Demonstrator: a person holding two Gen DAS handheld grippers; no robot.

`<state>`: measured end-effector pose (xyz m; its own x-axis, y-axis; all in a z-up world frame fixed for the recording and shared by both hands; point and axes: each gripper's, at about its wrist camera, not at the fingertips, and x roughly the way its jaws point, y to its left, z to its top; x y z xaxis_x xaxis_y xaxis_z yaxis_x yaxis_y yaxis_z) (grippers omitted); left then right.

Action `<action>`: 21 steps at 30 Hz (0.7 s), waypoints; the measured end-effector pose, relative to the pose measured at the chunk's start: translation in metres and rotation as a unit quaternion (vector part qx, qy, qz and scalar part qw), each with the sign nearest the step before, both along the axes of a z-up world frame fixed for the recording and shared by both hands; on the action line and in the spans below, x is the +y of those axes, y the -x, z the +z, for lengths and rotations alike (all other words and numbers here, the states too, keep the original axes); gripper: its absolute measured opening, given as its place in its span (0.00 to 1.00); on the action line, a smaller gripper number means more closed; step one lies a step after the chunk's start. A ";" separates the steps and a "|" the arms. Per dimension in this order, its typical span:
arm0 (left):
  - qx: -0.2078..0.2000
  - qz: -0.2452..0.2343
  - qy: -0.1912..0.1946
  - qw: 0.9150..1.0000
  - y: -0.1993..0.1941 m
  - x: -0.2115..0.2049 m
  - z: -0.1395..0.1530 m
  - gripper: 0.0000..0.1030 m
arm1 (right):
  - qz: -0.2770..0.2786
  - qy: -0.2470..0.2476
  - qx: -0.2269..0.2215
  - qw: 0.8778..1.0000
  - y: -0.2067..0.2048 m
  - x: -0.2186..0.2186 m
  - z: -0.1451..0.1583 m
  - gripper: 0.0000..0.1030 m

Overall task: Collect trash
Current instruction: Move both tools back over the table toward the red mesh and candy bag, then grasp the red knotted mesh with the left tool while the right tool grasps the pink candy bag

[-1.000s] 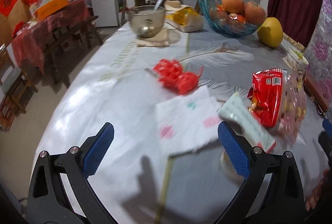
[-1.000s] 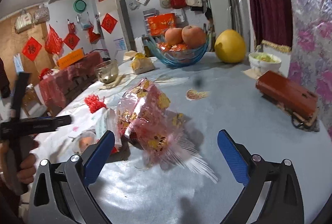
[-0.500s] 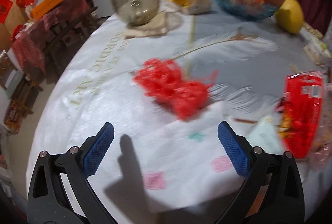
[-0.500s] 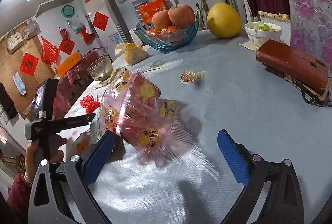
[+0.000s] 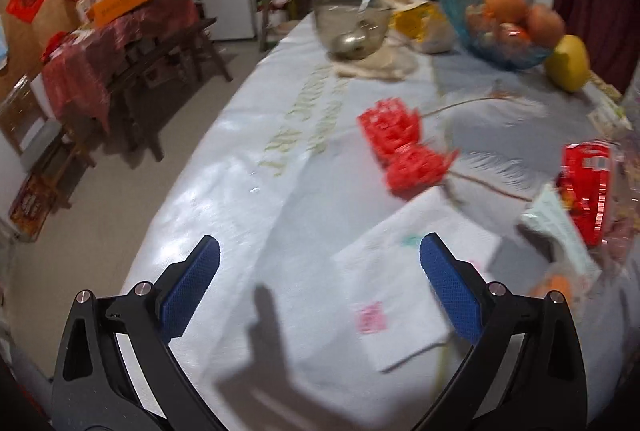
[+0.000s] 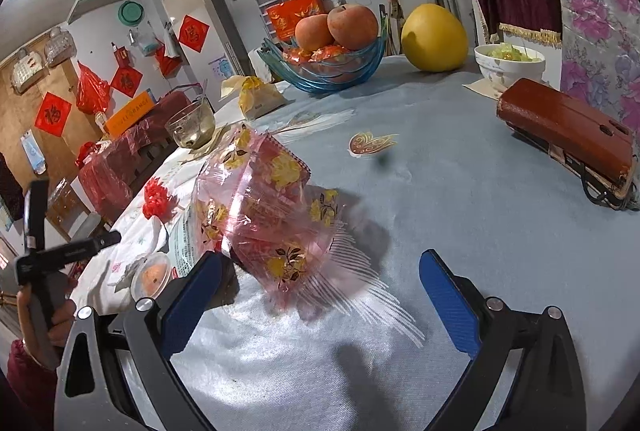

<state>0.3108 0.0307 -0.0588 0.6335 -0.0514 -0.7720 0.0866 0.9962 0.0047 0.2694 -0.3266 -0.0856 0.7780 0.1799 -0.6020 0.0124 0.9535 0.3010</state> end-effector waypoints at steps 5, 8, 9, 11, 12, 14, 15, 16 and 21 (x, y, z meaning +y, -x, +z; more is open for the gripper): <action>-0.005 -0.013 0.003 1.000 -0.026 -0.031 0.004 0.94 | 0.000 -0.001 0.003 1.000 -0.001 -0.001 -0.001 0.95; 0.016 0.002 0.031 0.999 -0.053 -0.036 0.003 0.94 | 0.002 -0.002 0.003 1.000 -0.001 0.000 -0.001 0.95; 0.021 0.005 0.037 0.999 -0.062 -0.037 0.002 0.94 | 0.003 -0.002 0.003 1.000 -0.002 0.000 -0.001 0.95; 0.029 0.017 0.036 0.999 -0.078 -0.040 -0.003 0.93 | 0.005 -0.003 0.001 1.000 -0.001 0.000 0.000 0.95; 0.031 0.018 0.035 0.999 -0.081 -0.042 -0.005 0.93 | 0.005 -0.004 0.000 1.000 -0.001 0.000 0.000 0.95; 0.032 0.024 0.030 0.999 -0.089 -0.045 -0.014 0.86 | 0.005 -0.007 -0.002 1.000 -0.001 -0.001 0.000 0.95; 0.035 0.024 0.027 0.999 -0.092 -0.046 -0.018 0.75 | 0.005 -0.009 -0.003 1.000 0.000 -0.002 0.000 0.95; 0.038 0.022 0.027 0.999 -0.093 -0.045 -0.021 0.61 | 0.004 -0.012 -0.003 1.000 0.000 -0.003 0.000 0.95; 0.027 0.012 0.059 0.998 -0.078 -0.028 -0.013 0.34 | 0.000 -0.018 -0.004 1.000 0.000 -0.006 -0.001 0.95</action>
<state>0.3892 0.0030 -0.0723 0.5940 -0.1299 -0.7939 0.0603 0.9913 -0.1171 0.2693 -0.3322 -0.0862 0.7830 0.2016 -0.5885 0.0099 0.9419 0.3358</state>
